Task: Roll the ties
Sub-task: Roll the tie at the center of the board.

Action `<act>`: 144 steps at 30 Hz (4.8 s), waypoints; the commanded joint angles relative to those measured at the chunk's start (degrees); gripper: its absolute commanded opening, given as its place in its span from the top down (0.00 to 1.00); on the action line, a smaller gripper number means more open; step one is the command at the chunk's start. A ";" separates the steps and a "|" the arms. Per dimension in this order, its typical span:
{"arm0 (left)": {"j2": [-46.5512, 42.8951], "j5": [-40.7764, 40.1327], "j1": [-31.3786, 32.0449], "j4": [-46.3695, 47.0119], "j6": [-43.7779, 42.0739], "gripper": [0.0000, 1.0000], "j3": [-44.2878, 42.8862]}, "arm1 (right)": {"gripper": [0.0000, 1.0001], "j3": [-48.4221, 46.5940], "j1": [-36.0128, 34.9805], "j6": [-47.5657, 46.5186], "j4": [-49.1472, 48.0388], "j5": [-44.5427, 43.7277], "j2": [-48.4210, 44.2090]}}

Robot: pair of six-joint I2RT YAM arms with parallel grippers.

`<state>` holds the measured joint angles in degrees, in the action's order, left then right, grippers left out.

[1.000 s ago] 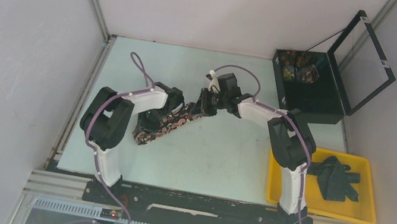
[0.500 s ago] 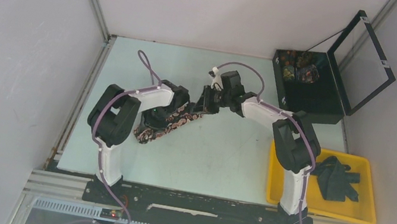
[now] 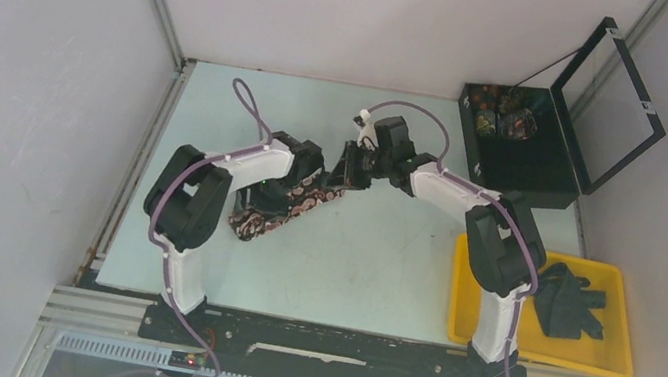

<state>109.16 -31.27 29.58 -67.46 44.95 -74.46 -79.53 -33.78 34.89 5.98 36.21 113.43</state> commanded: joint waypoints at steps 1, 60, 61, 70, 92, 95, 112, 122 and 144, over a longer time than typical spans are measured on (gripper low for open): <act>-8.99 -4.01 1.06 1.85 2.15 0.18 1.11 | 0.84 0.22 0.01 -1.07 -0.01 -0.84 -4.15; -82.91 5.60 -11.23 30.81 7.65 0.07 51.12 | 0.80 -39.84 -17.54 -2.83 17.40 -0.88 27.09; -82.56 6.23 -11.29 31.39 7.29 0.07 51.23 | 0.80 -39.50 -17.54 -2.86 17.30 -0.87 27.04; -77.18 13.00 -13.39 39.09 4.26 0.05 53.40 | 0.81 -35.98 -17.35 -2.61 15.20 -0.78 26.37; -66.99 19.98 -17.77 50.81 3.92 0.12 57.20 | 0.83 -30.92 -16.54 -1.16 10.90 -0.26 25.80; -65.92 20.18 -18.00 52.28 5.16 0.12 57.84 | 0.83 -30.60 -16.44 -1.16 10.71 -0.17 25.79; -57.57 24.69 -18.51 62.98 9.10 0.22 61.45 | 0.84 -30.16 -16.23 -0.77 9.94 0.09 25.70; -51.96 26.44 -18.49 67.11 8.94 0.36 61.47 | 0.85 -30.18 -16.02 -0.63 9.76 0.27 25.71; -50.44 21.27 -16.16 51.32 1.47 0.60 52.86 | 0.72 -33.50 -11.09 -2.43 12.96 0.29 20.81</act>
<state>59.31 -6.33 12.29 -4.64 51.40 -19.18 -112.62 -46.68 33.80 19.18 35.83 140.22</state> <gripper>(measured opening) 0.398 0.262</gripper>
